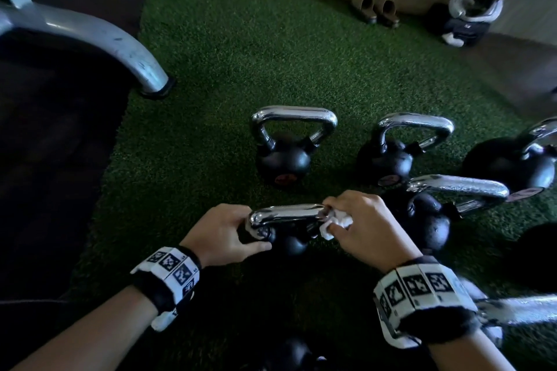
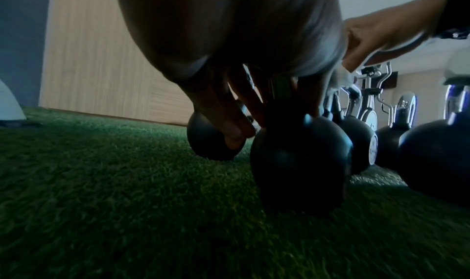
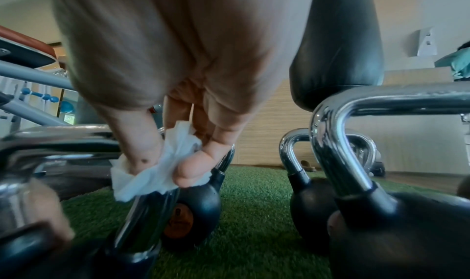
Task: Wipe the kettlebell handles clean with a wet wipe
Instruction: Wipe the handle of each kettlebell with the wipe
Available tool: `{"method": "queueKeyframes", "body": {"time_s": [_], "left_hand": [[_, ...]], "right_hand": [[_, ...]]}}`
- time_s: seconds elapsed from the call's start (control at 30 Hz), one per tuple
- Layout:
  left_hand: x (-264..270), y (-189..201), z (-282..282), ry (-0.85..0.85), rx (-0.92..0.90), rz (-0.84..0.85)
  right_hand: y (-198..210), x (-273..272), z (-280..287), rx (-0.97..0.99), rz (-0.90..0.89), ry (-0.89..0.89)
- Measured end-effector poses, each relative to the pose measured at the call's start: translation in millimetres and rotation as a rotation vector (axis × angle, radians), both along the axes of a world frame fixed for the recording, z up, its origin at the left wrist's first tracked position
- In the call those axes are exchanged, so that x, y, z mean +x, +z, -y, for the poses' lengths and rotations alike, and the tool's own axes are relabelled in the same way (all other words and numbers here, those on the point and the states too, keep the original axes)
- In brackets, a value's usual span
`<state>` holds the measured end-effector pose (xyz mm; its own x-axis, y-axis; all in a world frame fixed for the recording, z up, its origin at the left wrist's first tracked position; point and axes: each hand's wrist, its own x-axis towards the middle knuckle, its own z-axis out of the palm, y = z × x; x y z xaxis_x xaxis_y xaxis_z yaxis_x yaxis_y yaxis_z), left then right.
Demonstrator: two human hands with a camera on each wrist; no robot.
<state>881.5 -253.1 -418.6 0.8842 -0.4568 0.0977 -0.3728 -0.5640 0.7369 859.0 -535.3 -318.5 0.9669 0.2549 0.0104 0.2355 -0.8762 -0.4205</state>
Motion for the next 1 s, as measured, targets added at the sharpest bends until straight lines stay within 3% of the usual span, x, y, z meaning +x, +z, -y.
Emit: {"method": "queueKeyframes", "body": {"time_s": [0.2, 0.33, 0.43, 0.63, 0.87, 1.0], "left_hand": [[3.2, 1.7, 3.2, -0.004, -0.088, -0.115], [20.1, 14.7, -5.4, -0.158, 0.044, -0.235], [39.6, 24.2, -13.2, -0.239, 0.185, -0.248], [78.8, 45.0, -8.5, 0.077, 0.077, -0.177], [104.8, 79.2, 2.6, 0.249, 0.234, -0.315], [103.5, 101.9, -0.4, 0.334, 0.308, -0.378]], "right_hand": [[-0.7, -6.4, -2.0, -0.005, -0.048, -0.091], [33.9, 6.7, -1.4, -0.086, -0.228, -0.05], [62.1, 20.8, 4.7, -0.131, -0.214, -0.047], [112.9, 66.6, 25.7, -0.181, -0.067, -0.01], [137.9, 99.8, 50.2, -0.253, 0.041, 0.063], [145.0, 114.3, 50.0, -0.098, 0.106, 0.007]]}}
